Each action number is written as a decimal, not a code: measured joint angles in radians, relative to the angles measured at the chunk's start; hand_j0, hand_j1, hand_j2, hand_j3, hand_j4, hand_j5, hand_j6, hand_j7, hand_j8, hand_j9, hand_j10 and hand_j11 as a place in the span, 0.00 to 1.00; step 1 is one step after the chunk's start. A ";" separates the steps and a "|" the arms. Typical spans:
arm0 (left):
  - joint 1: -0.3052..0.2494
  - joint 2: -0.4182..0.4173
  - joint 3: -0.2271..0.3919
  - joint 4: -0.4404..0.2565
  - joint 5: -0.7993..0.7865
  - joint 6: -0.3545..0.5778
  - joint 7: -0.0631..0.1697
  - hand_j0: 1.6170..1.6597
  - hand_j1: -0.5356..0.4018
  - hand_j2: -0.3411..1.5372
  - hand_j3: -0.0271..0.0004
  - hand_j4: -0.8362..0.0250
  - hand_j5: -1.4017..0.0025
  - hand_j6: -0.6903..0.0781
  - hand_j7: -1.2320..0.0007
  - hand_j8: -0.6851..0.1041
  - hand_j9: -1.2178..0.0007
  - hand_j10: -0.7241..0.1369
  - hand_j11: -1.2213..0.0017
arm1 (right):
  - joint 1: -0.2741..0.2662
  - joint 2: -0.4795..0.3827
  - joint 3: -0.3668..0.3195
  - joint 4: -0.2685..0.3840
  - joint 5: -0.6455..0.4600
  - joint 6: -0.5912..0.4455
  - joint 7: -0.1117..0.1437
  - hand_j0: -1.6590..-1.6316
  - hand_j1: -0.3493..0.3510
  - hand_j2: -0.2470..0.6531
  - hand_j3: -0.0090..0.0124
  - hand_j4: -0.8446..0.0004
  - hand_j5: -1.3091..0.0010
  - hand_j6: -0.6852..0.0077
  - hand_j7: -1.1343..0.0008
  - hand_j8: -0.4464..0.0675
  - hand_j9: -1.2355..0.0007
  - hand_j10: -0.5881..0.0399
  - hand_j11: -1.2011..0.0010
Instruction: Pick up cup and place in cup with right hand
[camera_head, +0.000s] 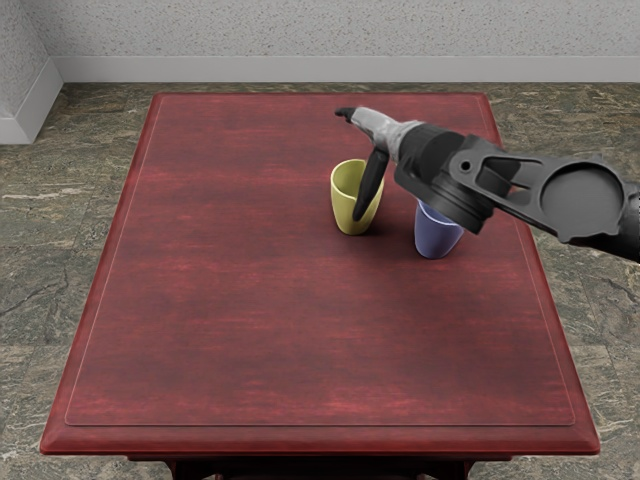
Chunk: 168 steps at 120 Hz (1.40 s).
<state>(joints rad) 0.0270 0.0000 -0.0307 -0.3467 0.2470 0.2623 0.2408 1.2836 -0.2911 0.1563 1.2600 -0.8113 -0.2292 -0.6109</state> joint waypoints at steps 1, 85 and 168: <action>0.000 0.000 0.000 0.000 0.000 0.000 0.000 0.96 0.94 0.18 0.99 0.97 1.00 0.90 1.00 0.87 1.00 0.84 1.00 | -0.001 0.001 0.000 -0.001 0.000 0.000 0.000 0.04 0.06 0.27 0.42 0.96 0.96 0.94 0.96 0.80 0.96 0.88 0.96; -0.001 0.000 0.000 0.000 0.000 0.000 0.000 0.96 0.94 0.18 0.99 0.97 1.00 0.90 1.00 0.87 1.00 0.84 1.00 | -0.024 0.043 0.000 -0.086 0.002 0.032 0.000 0.04 0.35 0.23 0.42 0.75 0.80 0.69 0.76 0.47 0.78 0.61 0.78; -0.001 0.000 0.000 0.000 0.000 0.000 0.000 0.96 0.94 0.18 0.98 0.97 1.00 0.90 1.00 0.87 1.00 0.84 1.00 | -0.025 0.039 0.010 -0.093 0.020 0.128 0.000 0.17 0.65 0.22 0.30 0.44 0.64 0.54 0.53 0.37 0.59 0.47 0.57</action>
<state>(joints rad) 0.0263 0.0000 -0.0309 -0.3467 0.2471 0.2623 0.2408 1.2588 -0.2516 0.1664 1.1675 -0.7915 -0.1014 -0.6111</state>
